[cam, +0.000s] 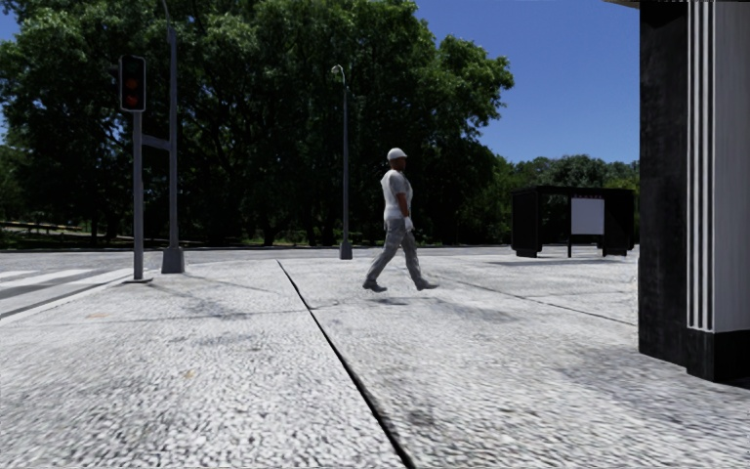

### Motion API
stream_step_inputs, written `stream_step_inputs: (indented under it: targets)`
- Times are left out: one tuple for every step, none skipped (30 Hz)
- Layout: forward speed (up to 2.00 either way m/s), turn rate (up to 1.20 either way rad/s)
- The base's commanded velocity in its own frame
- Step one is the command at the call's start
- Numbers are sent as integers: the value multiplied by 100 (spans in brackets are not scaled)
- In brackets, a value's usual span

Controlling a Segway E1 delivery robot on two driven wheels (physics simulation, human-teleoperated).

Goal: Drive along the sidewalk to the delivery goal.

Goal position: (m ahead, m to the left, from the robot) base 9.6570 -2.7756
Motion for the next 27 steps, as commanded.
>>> stream_step_inputs:
  targets:
    - [158,0]
    - [157,0]
    - [156,-3]
    - [156,-14]
    - [156,-14]
    - [156,-23]
    - [156,-29]
    - [156,-29]
    - [155,-32]
    - [155,-34]
    - [155,-34]
    - [155,-34]
    - [155,-35]
    - [155,-35]
    - [155,-35]
    - [155,-35]
    - [155,-35]
    - [155,-35]
    - [155,-35]
    - [155,-35]
    - [155,-35]
    - [155,-35]
    - [155,-35]
    - [155,-35]
    - [155,-35]
    - [155,-35]
    - [155,-35]
